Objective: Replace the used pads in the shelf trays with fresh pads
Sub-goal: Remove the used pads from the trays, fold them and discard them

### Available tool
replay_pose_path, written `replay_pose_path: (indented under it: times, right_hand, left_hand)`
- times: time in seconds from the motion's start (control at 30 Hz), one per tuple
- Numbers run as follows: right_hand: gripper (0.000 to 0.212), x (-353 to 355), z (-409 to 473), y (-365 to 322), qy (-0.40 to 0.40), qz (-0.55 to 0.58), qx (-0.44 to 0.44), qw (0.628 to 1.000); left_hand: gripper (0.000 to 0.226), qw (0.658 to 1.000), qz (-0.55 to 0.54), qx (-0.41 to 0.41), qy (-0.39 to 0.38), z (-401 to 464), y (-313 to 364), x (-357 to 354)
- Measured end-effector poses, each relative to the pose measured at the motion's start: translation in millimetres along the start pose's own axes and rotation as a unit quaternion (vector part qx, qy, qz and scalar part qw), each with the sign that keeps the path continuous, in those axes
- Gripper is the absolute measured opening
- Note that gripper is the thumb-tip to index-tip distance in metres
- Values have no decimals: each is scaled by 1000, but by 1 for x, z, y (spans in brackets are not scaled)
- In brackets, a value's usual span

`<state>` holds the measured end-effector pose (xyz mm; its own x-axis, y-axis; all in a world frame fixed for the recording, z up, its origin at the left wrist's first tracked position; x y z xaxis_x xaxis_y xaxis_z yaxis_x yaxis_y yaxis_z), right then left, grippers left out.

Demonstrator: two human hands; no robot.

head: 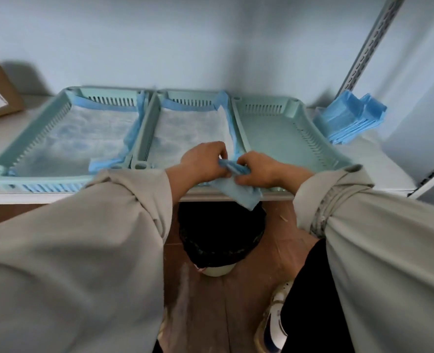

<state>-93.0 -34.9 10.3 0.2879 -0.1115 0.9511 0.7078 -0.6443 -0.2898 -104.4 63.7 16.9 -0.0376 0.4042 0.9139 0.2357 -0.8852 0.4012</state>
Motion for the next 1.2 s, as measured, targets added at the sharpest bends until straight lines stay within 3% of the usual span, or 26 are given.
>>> replay_pose_path:
  times: [0.1,0.17,0.3,0.4,0.53,0.6,0.8,0.87,1.2]
  right_hand:
    - [34,-29,-6,3,13,9,-16,1000]
    - [34,-49,-9,3,23,-4,-6,1000]
    - [38,-95,-13,4,-20,-58,27,998]
    - [41,-119,-6,5,-68,-116,36,990]
    - [39,-132,9,14,-81,-126,12,989]
    - [38,-136,13,25,-89,-121,-12,989]
    - [37,-151,24,31,-114,-77,-33,990]
    - [37,-153,24,33,-121,-74,-38,989]
    - [28,-167,11,35,-145,-12,-69,987]
  left_hand:
    - [41,998,22,25,56,-10,-17,0]
    - [34,995,83,-8,46,-15,-18,-11]
    - [31,968,186,-87,-144,-34,-27,-77]
    - [26,931,221,-54,-284,-36,-55,-127]
    - [47,887,283,-14,-364,-43,-73,-160]
    - [41,870,322,-28,-372,-43,-80,-177]
    - [31,806,445,-212,-327,-62,-73,-214]
    - [30,805,441,-252,-307,-69,-63,-218]
    - [39,788,374,-282,-400,-142,-59,-223]
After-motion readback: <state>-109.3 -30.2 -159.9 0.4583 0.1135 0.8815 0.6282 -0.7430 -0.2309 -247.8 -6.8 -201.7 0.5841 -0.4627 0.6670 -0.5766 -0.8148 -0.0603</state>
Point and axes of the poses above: each hand's wrist, its own z-axis towards the middle knuckle, its own x-axis out of the back of the hand, y = z × x, the point moved 9 cm from there along z, towards the middle knuckle, and after that the axes turned 15 degrees about x, right-handed, at the moved point
